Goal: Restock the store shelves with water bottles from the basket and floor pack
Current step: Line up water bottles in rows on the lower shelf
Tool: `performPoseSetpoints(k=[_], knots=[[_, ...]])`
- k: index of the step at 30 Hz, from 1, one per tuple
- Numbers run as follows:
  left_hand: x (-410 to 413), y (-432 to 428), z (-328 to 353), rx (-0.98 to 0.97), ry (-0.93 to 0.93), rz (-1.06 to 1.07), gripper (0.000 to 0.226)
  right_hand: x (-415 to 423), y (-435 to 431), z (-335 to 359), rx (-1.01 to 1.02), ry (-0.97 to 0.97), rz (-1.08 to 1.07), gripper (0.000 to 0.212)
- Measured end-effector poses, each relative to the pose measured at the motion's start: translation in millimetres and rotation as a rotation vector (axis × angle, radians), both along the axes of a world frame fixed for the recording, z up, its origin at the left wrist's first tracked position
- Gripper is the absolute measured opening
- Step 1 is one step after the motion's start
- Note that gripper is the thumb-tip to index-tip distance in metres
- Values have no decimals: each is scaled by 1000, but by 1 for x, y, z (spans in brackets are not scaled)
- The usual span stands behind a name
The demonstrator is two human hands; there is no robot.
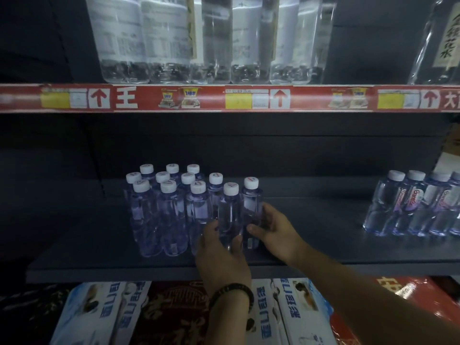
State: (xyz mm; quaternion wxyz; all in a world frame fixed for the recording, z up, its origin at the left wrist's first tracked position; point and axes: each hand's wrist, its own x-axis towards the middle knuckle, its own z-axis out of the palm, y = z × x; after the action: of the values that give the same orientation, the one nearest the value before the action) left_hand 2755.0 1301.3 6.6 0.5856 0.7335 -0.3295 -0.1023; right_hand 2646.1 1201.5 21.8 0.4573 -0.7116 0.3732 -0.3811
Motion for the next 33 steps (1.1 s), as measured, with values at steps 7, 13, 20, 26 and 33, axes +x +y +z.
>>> performPoseSetpoints(k=[7,13,20,26,33], knots=[[-6,-3,-9,-64,24,66,50,6,-3,-10,0,101,-26,39],[-27,9,0,-70,-20,53,39,-48,25,10,59,159,-67,45],[-139,47,12,155,-182,-653,15,-219,86,20,-28,358,-183,42],[-275,83,-25,535,-444,-1264,11,-405,185,-22,184,395,-449,13],[-436,129,-138,858,-336,-1610,5,-584,319,-150,509,345,-1096,16]])
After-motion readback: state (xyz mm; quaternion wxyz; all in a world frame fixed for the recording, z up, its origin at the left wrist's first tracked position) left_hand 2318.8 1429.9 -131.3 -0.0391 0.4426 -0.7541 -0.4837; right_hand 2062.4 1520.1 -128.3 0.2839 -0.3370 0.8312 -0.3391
